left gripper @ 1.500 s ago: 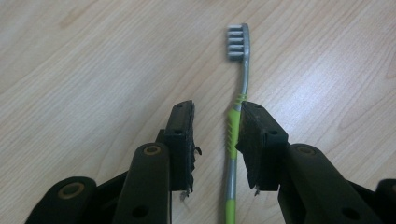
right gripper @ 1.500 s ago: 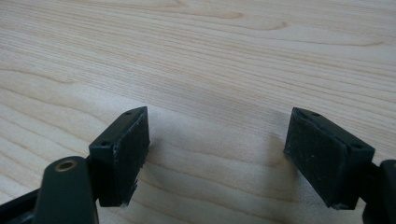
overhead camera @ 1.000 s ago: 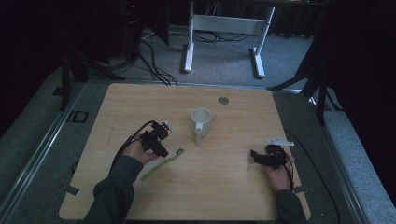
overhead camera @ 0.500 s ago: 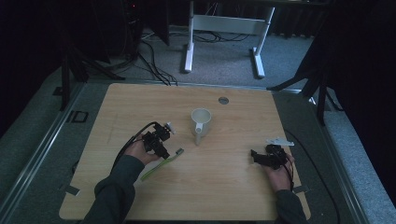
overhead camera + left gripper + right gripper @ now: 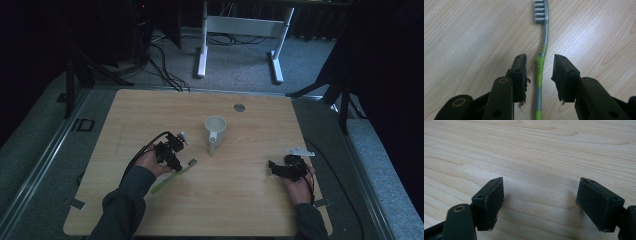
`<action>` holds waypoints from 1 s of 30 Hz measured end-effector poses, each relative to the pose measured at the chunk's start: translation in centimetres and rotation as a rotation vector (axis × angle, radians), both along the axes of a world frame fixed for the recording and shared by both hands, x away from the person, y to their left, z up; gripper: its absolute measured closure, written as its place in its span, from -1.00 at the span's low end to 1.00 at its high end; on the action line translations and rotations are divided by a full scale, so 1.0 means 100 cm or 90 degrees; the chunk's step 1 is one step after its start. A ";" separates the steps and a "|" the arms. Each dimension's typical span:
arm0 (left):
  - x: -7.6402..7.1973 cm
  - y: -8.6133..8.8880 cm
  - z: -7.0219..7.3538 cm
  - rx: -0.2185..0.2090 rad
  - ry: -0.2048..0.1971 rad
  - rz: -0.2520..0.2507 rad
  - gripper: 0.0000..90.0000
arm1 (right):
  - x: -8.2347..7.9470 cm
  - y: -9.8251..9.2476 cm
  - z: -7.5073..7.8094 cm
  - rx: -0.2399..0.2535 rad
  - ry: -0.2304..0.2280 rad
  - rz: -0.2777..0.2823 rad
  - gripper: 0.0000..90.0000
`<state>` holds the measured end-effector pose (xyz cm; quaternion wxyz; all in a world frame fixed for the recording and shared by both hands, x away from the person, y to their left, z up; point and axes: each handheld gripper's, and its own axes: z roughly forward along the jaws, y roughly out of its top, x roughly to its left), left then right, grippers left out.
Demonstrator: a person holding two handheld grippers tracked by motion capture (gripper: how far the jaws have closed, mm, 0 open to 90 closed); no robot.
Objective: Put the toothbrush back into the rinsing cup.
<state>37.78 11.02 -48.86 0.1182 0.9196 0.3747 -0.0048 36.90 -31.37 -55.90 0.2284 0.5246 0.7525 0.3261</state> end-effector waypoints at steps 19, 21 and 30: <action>0.001 -0.008 -0.010 0.033 0.032 -0.023 0.56 | 0.000 0.000 0.000 0.000 0.000 0.000 -0.52; 0.001 -0.009 -0.011 0.036 0.032 -0.025 0.58 | 0.000 0.000 0.000 0.000 0.000 0.000 -0.52; 0.001 -0.014 -0.017 0.068 0.033 -0.044 0.63 | 0.000 0.000 0.000 0.000 0.000 0.000 -0.52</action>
